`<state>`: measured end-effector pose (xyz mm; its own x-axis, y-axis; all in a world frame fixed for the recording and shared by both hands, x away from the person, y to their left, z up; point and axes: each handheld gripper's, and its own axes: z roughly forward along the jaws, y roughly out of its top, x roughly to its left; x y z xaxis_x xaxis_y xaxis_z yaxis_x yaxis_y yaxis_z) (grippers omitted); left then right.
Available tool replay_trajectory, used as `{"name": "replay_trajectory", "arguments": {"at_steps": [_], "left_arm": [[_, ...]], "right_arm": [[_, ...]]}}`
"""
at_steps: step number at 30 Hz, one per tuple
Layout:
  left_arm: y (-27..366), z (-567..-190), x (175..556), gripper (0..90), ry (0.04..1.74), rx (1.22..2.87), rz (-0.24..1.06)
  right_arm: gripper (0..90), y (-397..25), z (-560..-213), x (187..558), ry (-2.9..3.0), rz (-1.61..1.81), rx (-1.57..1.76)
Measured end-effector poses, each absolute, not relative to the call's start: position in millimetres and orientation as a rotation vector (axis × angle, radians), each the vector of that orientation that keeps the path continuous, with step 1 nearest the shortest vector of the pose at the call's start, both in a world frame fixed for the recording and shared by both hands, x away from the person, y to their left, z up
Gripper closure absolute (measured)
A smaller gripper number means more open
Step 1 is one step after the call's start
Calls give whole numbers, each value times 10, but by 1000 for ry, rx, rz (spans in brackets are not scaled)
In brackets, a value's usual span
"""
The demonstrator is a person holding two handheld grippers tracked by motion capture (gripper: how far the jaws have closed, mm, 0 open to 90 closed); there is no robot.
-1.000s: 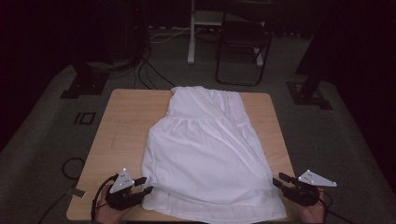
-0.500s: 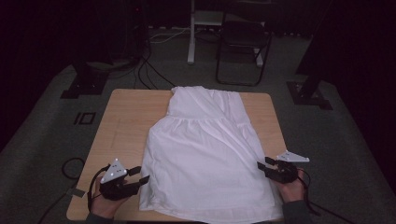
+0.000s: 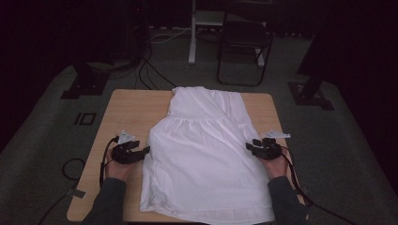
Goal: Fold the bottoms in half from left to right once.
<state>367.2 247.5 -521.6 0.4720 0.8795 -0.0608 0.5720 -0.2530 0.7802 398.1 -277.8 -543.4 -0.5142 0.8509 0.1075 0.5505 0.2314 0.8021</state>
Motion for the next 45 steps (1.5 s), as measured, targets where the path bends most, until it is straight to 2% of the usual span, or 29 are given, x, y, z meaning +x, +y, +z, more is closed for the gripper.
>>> {"name": "replay_trajectory", "arguments": {"at_steps": [7, 8, 9, 15, 18, 24, 33, 37, 40, 42, 45], "left_arm": [[2363, -5393, 3841, 424, 1236, 1998, 441], [2344, -5428, 3844, 424, 1234, 2005, 431], [2315, -5483, 3836, 424, 1232, 2021, 416], [2329, -5517, 3796, 423, 1224, 2027, 417], [2378, -5478, 3788, 419, 1235, 1988, 424], [2433, -5359, 3943, 408, 1291, 1900, 433], [2203, -5458, 4285, 389, 1328, 1940, 420], [2139, -5524, 4295, 480, 1291, 1959, 386], [2141, -5535, 4242, 836, 1235, 1996, 364], [2185, -5531, 4166, 875, 1223, 2005, 378], [2272, -5527, 4017, 883, 1218, 1983, 398]], "right_arm": [[490, -2666, -5526, 4246, 2192, 1169, 1336], [623, -2642, -5557, 4305, 2231, 1148, 1359], [874, -2644, -5542, 4302, 2224, 1129, 1362], [888, -2827, -5267, 4120, 1996, 1161, 1326], [886, -2887, -5244, 4129, 1968, 1137, 1346], [878, -2939, -5512, 4300, 2014, 998, 1436], [864, -2968, -5644, 4350, 2046, 1004, 1459], [865, -2980, -5655, 4343, 2039, 1022, 1461], [872, -2985, -5660, 4330, 2035, 1032, 1466], [878, -2990, -5661, 4310, 2040, 1040, 1468], [881, -2986, -5664, 4236, 2049, 1051, 1471]]}}
